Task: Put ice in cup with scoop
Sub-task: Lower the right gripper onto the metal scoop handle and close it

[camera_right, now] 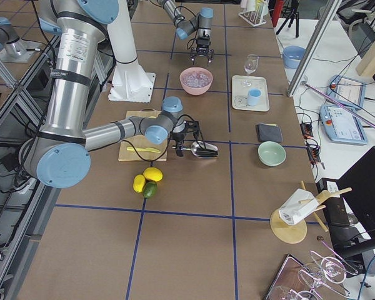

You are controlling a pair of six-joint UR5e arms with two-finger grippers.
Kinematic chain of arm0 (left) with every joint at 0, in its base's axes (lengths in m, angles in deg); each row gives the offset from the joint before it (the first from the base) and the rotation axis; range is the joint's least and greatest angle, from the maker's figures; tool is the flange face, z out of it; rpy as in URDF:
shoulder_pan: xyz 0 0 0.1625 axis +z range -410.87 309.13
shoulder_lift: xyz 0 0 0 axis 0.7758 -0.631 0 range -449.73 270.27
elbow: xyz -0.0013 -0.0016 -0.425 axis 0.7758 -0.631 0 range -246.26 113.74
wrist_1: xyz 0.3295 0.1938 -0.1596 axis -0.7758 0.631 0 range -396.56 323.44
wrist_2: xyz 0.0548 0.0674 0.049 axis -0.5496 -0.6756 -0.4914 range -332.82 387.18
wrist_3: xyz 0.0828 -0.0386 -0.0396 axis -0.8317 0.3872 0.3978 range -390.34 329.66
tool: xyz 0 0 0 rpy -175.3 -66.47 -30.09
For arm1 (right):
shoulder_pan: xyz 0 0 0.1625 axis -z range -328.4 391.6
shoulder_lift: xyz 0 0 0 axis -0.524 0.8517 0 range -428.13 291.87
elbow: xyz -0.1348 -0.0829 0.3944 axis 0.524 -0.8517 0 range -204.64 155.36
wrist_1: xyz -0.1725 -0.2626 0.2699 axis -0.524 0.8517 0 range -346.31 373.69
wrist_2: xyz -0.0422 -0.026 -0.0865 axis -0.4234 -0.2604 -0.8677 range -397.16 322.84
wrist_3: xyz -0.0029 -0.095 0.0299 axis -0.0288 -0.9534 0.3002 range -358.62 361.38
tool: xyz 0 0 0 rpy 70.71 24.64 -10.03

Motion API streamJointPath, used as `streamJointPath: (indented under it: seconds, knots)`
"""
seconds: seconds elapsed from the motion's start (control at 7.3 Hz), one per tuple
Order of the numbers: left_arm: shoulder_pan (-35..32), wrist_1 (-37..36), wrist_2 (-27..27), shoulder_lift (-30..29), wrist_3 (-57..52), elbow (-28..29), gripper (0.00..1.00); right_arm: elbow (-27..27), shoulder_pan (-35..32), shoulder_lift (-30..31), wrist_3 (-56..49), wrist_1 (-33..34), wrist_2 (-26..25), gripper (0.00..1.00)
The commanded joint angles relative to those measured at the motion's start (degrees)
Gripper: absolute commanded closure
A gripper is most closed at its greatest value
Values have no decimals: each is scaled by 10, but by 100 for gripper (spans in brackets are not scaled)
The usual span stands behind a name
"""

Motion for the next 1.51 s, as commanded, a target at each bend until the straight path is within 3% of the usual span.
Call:
streamJointPath:
  seconds: [0.0, 0.27, 0.55, 0.69, 1.1, 1.23, 1.37]
  knots:
    - [0, -1, 0, 0, 0, -2, 0, 0, 5, 0, 2, -3, -4, 26]
    - [0, -1, 1, 0, 0, -2, 0, 0, 15, 1, 1, -18, -32, 26]
    - [-1, 0, 2, 0, 0, -2, 0, 0, 15, 2, 0, -19, -32, 39]
    - [-1, -1, 2, 0, 0, -2, 0, 0, 15, 5, -2, -19, -32, 47]
    - [-2, 0, 4, 0, 0, -4, 0, 12, 14, 9, -3, -19, -26, 91]
    - [-2, -1, 4, -1, 0, -6, 0, 20, 14, 10, -2, -19, -27, 100]
    - [-2, 0, 4, 0, 0, -6, 0, 32, 13, 24, -8, -18, -27, 100]
